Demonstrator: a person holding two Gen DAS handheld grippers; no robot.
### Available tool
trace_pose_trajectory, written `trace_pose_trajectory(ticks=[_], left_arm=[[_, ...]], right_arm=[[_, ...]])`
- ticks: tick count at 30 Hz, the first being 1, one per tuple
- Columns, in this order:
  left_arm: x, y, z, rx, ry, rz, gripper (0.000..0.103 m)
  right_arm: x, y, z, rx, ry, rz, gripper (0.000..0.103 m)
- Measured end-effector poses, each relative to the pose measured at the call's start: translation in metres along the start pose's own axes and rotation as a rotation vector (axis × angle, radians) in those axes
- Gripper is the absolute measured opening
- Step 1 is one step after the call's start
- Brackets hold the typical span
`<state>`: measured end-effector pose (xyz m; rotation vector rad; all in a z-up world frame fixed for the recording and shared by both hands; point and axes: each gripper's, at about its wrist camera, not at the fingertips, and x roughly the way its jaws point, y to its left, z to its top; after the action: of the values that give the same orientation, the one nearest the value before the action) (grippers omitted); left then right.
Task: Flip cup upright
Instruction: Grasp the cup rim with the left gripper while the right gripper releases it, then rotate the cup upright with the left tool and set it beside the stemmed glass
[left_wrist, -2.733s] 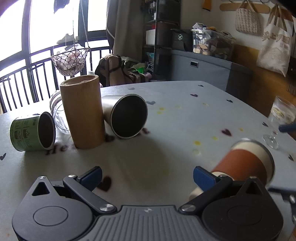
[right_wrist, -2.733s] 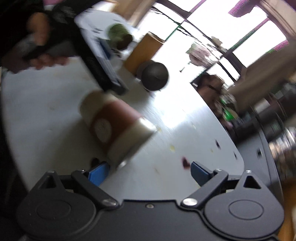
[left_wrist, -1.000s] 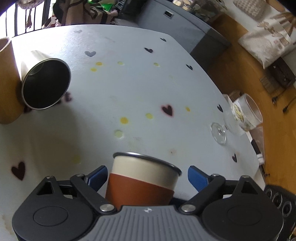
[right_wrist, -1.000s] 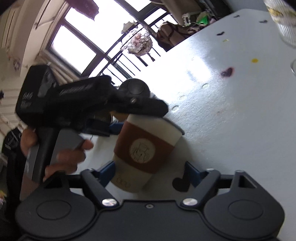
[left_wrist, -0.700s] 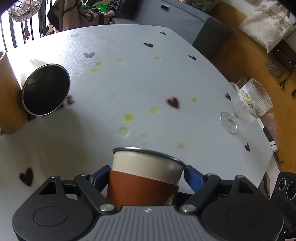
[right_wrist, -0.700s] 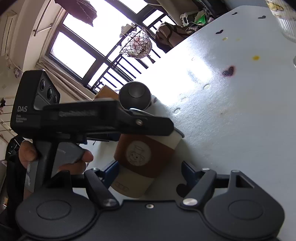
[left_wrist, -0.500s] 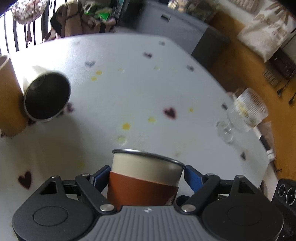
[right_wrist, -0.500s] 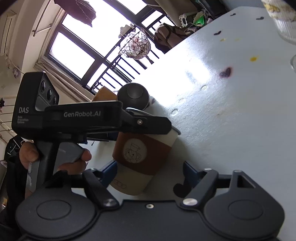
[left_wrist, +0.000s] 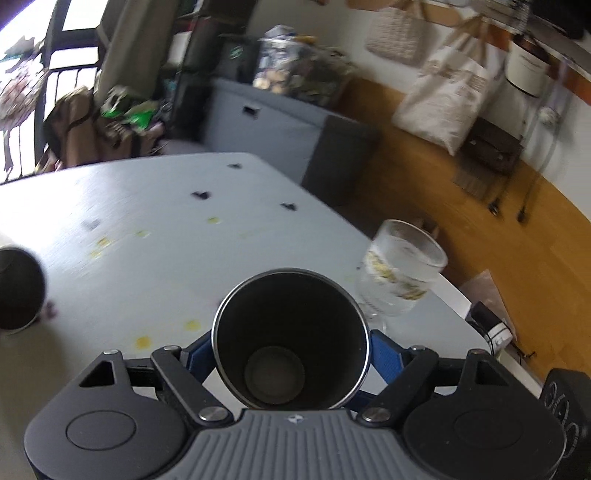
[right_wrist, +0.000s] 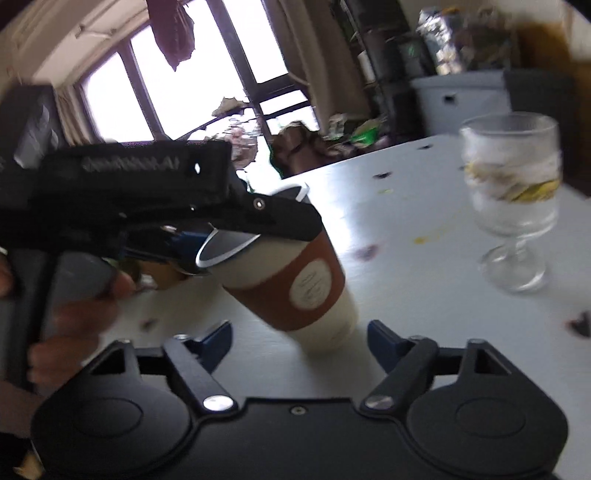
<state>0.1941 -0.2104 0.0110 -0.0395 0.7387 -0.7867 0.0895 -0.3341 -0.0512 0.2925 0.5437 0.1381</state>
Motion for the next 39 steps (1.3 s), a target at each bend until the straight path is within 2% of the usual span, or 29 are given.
trace_pose_trajectory(ticks=[2,9,20,23,26,32,39], left_arm=[[0.006,-0.012,0.001,0.039,-0.01,0.009,0.085],[0.033,-0.049,0.014,0.14,0.031,0.061,0.084],[0.047,-0.051,0.02,0.124,0.021,0.071,0.085],[0.048,-0.052,0.02,0.116,0.021,0.083,0.089],[0.041,-0.051,0.018,0.12,0.013,0.076,0.098],[0.013,-0.044,0.013,0.091,-0.036,0.06,0.1],[-0.037,-0.024,-0.012,0.063,-0.117,0.151,0.1]], right_arm=[[0.0,-0.01,-0.001,-0.012,-0.024,-0.051,0.062],[0.006,-0.032,0.001,-0.001,-0.063,-0.09,0.058],[0.008,-0.046,0.0,0.024,-0.079,-0.104,0.056],[0.015,-0.049,0.005,0.017,-0.08,-0.11,0.056],[0.014,-0.044,-0.002,0.016,-0.082,-0.109,0.056],[-0.001,-0.041,-0.005,0.015,-0.1,-0.098,0.062],[-0.031,-0.027,-0.006,-0.021,-0.12,-0.109,0.064]])
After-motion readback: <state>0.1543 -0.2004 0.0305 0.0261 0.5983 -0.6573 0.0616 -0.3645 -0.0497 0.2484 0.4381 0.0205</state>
